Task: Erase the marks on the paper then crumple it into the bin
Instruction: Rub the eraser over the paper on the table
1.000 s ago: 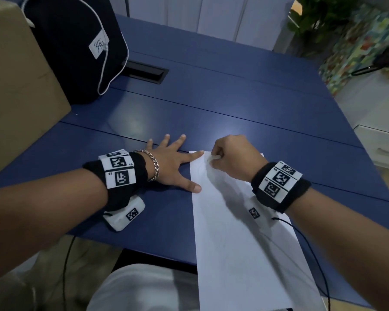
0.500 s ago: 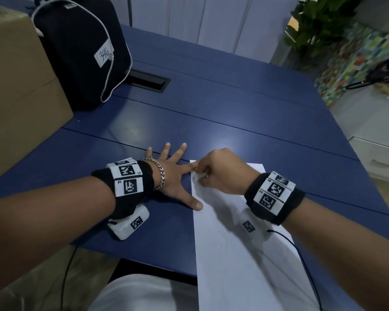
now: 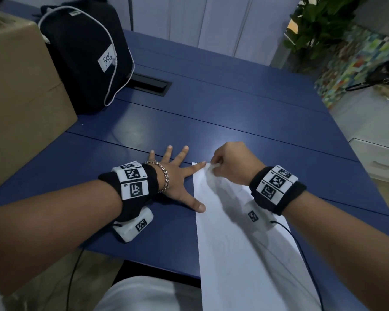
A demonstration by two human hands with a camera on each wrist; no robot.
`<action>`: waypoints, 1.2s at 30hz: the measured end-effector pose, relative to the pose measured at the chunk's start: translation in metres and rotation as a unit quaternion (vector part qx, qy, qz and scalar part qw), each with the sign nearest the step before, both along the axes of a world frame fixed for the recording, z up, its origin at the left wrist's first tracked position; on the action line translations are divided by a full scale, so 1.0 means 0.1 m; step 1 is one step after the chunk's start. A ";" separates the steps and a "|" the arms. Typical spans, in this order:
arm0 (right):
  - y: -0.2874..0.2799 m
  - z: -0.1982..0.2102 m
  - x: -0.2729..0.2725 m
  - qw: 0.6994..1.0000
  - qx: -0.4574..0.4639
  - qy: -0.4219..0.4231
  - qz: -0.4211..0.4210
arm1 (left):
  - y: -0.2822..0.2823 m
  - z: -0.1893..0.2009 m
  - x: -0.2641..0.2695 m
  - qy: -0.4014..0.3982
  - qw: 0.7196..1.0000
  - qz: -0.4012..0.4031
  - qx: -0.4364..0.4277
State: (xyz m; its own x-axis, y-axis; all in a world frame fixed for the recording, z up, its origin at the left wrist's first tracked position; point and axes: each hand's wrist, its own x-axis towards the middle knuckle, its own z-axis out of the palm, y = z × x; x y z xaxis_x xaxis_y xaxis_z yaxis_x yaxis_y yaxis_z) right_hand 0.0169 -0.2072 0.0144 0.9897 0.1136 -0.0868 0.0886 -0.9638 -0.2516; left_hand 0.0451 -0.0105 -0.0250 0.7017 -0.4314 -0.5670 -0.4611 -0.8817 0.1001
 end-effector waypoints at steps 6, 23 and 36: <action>0.05 -0.01 -0.09 0.998 -0.010 0.018 0.055 | -0.01 0.00 0.00 -0.003 1.000 -0.006 0.004; 0.14 -0.02 -0.23 0.994 0.022 0.044 0.095 | -0.01 0.02 0.01 0.001 1.000 -0.010 0.018; -0.12 -0.04 -0.15 0.999 0.026 0.014 0.029 | -0.03 0.05 -0.01 0.009 1.000 -0.013 0.022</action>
